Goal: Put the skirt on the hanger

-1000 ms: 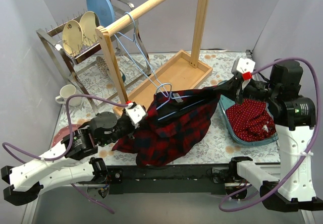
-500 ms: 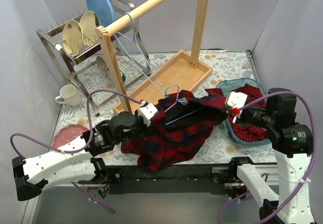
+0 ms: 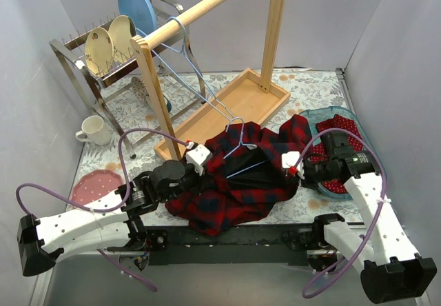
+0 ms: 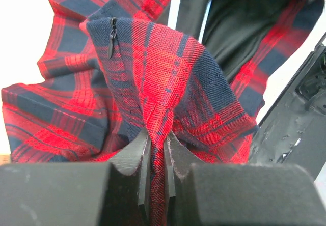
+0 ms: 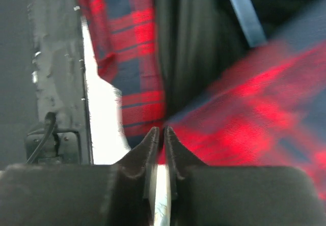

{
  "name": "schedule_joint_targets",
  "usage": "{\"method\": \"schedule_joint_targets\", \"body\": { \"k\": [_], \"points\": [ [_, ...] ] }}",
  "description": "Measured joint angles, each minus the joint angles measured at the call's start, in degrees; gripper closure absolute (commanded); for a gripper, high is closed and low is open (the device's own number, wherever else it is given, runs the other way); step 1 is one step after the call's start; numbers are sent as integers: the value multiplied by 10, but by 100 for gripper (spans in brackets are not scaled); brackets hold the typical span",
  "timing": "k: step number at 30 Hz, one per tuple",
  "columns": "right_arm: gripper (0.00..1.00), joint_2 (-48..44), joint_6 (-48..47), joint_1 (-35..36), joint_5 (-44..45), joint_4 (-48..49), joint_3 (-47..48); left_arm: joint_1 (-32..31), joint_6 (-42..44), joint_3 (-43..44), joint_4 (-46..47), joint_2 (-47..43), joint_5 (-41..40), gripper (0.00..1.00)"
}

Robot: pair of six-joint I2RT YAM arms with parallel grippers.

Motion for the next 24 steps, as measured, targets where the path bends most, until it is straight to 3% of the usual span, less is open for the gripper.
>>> {"method": "schedule_joint_targets", "body": {
  "k": [2, 6, 10, 19, 24],
  "points": [
    [60, -4, 5, 19, -2, 12, -26, 0, -2, -11, 6, -7, 1, 100],
    [42, -23, 30, 47, -7, 16, -39, 7, 6, -33, 24, -44, -2, 100],
    [38, -13, 54, 48, -9, 12, 14, 9, 41, -41, 30, -72, 5, 100],
    [35, 57, 120, 48, -32, 33, 249, 9, 143, -26, 14, -55, 33, 100],
    [34, 144, 44, 50, -49, 17, 300, 9, 191, -16, -4, -63, 53, 100]
  ]
}}
